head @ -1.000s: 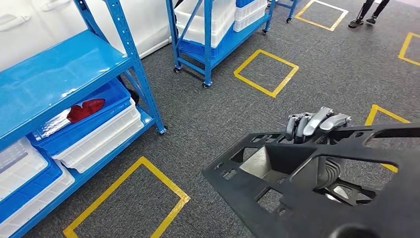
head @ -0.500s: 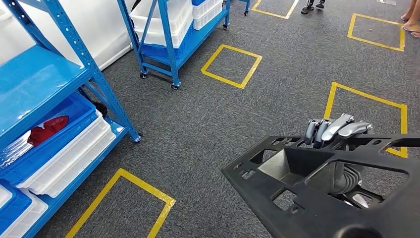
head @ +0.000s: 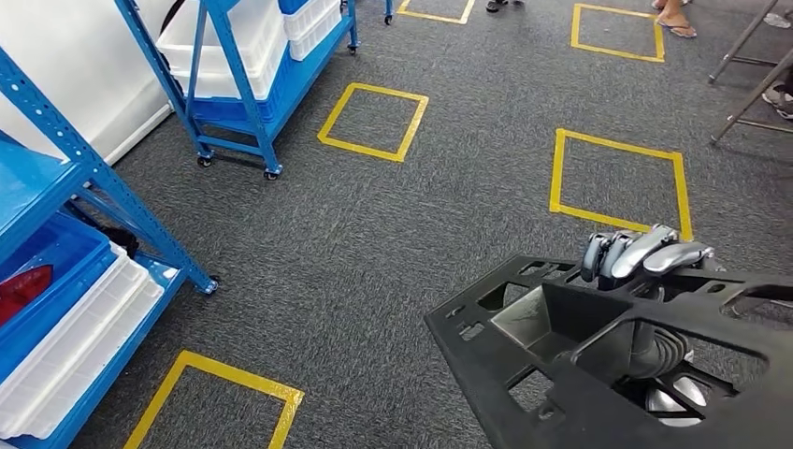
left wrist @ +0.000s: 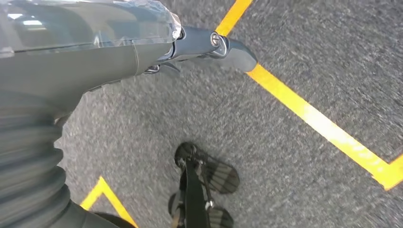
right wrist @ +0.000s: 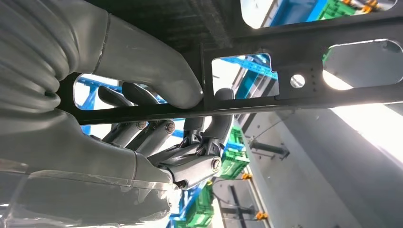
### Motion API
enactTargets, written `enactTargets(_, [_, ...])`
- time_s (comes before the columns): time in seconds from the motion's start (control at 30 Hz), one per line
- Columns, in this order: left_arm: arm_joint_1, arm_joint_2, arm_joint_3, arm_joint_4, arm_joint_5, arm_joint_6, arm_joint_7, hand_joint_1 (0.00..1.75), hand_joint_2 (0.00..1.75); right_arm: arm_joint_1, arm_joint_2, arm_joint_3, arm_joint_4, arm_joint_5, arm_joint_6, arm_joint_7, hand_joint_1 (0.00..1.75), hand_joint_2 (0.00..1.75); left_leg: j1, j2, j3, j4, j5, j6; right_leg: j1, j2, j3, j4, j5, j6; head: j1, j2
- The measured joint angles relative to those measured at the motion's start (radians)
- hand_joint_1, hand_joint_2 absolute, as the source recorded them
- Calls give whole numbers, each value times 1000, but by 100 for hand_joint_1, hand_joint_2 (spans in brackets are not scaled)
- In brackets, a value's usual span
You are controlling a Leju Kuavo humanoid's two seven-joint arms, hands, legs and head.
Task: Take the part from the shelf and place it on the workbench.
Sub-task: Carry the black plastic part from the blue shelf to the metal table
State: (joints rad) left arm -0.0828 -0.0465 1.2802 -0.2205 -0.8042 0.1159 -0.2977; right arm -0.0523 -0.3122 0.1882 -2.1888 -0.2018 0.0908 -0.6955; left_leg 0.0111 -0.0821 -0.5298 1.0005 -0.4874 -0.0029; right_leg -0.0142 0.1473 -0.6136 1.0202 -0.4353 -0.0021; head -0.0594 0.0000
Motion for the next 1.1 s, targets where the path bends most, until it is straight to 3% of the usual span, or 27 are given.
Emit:
enactTargets(0.03, [-1,-2,-3,0,-3,2,-3,0,175,9,0,-9,-5,-3,13,0,175,175,1,13,2,-5,4,6,-1,0,-2,1,0,5,1,0])
enactTargets(0.07, [-3,-5,-7,0,-6,3,-9,0,175,15,2,-22,-10,-5,33,0,175,175,1,28,5,-12,8,12,1,-22,-9,14,-9,10,4,0])
enactTargets(0.1, [-4,-7,-9,0,-10,1,-16,0,175,18,7,-37,-13,-3,51,0,175,175,2,44,8,-19,12,19,4,-53,-24,45,-29,14,7,0])
enactTargets(0.17, [-3,-11,-16,0,-21,-6,-27,0,175,22,25,-64,-16,13,75,0,175,175,-2,76,11,-24,14,26,5,-121,-81,164,-93,20,12,0])
enactTargets(0.23, [-2,-12,-25,0,-30,-12,-31,0,175,31,44,-79,-19,31,76,0,175,175,-5,108,10,-23,12,27,-1,-137,-131,270,-128,26,12,0])
enactTargets(0.27, [-3,-13,-29,0,-33,-14,-32,0,175,35,51,-84,-21,36,73,0,175,175,-6,124,10,-22,11,27,-4,-141,-131,275,-120,28,12,0])
enactTargets(0.33, [-5,-16,-34,0,-36,-15,-33,0,175,39,60,-91,-28,39,70,0,175,175,-6,151,12,-20,6,21,-7,-164,-67,164,-63,31,13,0])
enactTargets(0.37, [-6,-17,-36,0,-37,-16,-33,0,175,39,63,-94,-31,39,69,0,175,175,-9,162,13,-17,2,16,-5,-189,-27,93,-41,28,13,0])
enactTargets(0.43, [-7,-19,-39,0,-37,-17,-34,0,175,40,70,-98,-37,39,68,0,175,175,-14,180,18,-12,-6,6,1,-220,18,10,-24,17,12,0])
enactTargets(0.47, [-8,-19,-41,0,-37,-17,-34,0,175,41,72,-100,-39,39,68,0,175,175,-16,190,20,-12,-9,1,5,-220,19,4,-27,10,12,0])
enactTargets(0.53, [-11,-19,-44,0,-38,-17,-34,0,175,43,75,-101,-43,39,68,0,175,175,-14,200,25,-12,-14,-9,4,-196,17,1,-23,-2,12,0])
enactTargets(0.6, [-12,-19,-47,0,-39,-17,-35,0,175,44,78,-102,-48,39,69,0,175,175,-8,158,10,32,-49,-18,1,-174,17,-5,-18,-15,11,0])
enactTargets(0.67, [-9,-20,-50,0,-41,-17,-34,0,175,45,82,-102,-51,37,69,0,175,175,-5,104,-45,156,-118,-22,2,-151,16,-7,-15,-24,11,0])
enactTargets(0.73, [-4,-21,-50,0,-41,-16,-31,0,175,50,84,-105,-52,29,75,0,175,175,-4,91,-105,279,-160,-22,6,-123,15,-6,-14,-28,11,0])
enactTargets(0.77, [-3,-21,-50,0,-39,-16,-31,0,175,52,85,-109,-52,24,83,0,175,175,-4,89,-114,292,-151,-20,7,-109,15,-6,-13,-28,11,0])
enactTargets(0.83, [-3,-20,-50,0,-32,-16,-33,0,175,52,88,-120,-52,20,104,0,175,175,-4,77,-79,204,-82,-13,8,-81,17,-3,-13,-27,11,0])
enactTargets(0.9, [-3,-18,-49,0,-23,-17,-29,0,175,43,93,-126,-52,31,106,0,175,175,-2,32,-23,69,-20,-7,8,-55,16,1,-13,-23,11,0])
enactTargets(0.97, [-5,-15,-46,0,-13,-18,-13,0,175,31,96,-117,-52,47,81,0,175,175,-3,4,-1,9,-7,-2,5,-30,7,3,-9,-11,12,0])
enactTargets(1.03, [-8,-13,-39,0,-1,-15,6,0,175,23,95,-100,-51,53,50,0,175,175,-4,21,2,-1,-3,8,2,-14,0,1,-3,3,12,0])
enactTargets(1.1, [-10,-13,-32,0,7,-9,17,0,175,12,93,-75,-49,60,27,0,175,175,-2,46,6,-14,8,21,5,-57,-16,29,-24,10,15,0])
